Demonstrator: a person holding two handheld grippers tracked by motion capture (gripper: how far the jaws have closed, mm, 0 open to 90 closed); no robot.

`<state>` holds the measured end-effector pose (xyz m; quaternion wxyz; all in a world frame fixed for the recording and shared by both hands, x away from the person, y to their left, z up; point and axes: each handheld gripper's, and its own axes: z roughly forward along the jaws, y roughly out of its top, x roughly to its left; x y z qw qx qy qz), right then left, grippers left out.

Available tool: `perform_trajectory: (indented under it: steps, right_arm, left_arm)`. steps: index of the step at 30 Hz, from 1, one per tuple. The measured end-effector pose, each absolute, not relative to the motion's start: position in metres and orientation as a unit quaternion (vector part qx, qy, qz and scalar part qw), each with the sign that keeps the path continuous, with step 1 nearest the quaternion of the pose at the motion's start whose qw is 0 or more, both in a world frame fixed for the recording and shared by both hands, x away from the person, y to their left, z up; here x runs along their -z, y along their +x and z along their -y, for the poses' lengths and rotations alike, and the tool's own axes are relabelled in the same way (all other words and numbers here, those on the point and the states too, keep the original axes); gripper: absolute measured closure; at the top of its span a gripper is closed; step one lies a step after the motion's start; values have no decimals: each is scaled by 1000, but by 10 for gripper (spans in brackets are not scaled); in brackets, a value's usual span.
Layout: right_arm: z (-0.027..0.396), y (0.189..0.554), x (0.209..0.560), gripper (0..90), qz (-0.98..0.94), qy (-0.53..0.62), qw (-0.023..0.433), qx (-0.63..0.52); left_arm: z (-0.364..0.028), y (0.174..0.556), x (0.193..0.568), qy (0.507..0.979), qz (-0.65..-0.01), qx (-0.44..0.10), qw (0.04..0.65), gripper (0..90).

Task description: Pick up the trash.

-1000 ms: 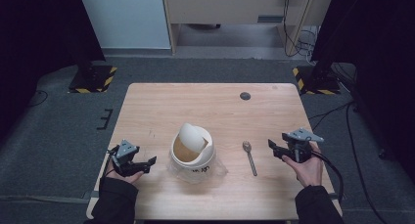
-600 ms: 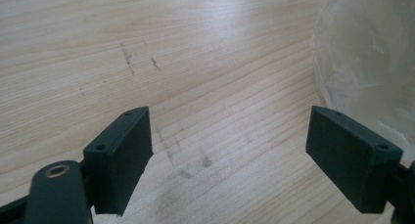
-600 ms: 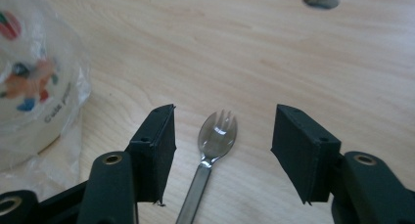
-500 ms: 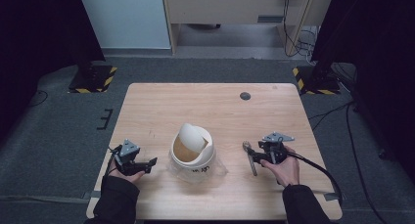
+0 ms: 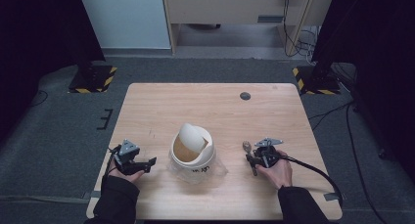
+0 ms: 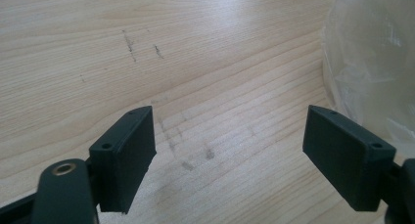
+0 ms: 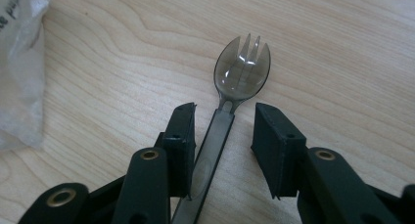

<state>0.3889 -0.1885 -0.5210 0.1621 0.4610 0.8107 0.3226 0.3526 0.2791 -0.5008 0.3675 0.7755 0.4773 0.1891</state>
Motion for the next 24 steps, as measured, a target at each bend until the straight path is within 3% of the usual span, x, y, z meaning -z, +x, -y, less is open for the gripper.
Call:
perform_trajectory:
  steps: [9,16,24]
  right_arm:
    - [187,388,524,799,-817,447,170,-323]
    - [191,389,518,799,-811,450,170,-335]
    - [209,389,482,799,-762,438,184,-440]
  left_arm:
    - [-279,353,500,775,-475,-190,370,204]
    - [-280,353,498,771,-474,-194,379,212]
    - [-279,352,494,766,-469,-203,391,224]
